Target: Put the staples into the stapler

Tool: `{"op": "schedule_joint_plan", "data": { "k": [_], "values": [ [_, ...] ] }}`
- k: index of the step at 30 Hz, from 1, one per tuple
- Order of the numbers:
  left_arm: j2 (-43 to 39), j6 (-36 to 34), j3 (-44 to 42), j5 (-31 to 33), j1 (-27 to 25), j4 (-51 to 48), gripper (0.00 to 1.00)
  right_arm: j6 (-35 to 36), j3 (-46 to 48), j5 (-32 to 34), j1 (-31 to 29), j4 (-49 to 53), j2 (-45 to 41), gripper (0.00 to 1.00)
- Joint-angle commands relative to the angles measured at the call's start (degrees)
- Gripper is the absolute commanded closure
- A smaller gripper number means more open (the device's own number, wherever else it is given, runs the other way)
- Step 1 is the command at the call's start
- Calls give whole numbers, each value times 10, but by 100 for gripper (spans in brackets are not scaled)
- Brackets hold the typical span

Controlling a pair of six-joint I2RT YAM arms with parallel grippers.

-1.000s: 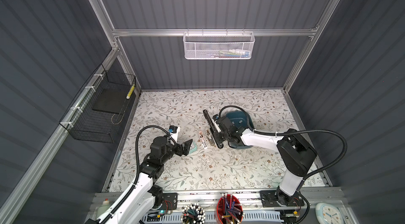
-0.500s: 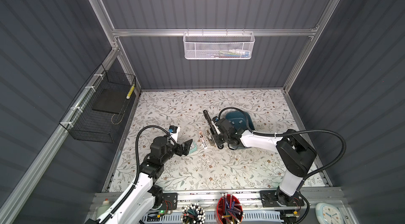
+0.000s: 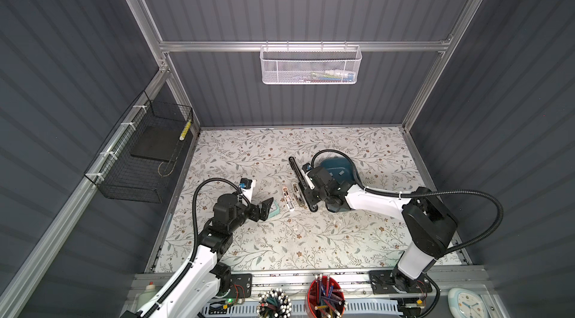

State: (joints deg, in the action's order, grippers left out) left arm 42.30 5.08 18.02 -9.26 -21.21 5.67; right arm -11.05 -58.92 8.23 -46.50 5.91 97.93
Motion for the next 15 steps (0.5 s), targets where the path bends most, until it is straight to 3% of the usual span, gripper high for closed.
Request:
{"op": "schedule_joint_plan", "data": {
  "k": [1, 15],
  "values": [
    [-1, -9, 3, -2, 3, 4, 0, 11, -1, 9, -4, 6, 4, 98],
    [5, -9, 6, -2, 3, 5, 0, 7, 1, 1, -3, -3, 27, 98]
  ]
}}
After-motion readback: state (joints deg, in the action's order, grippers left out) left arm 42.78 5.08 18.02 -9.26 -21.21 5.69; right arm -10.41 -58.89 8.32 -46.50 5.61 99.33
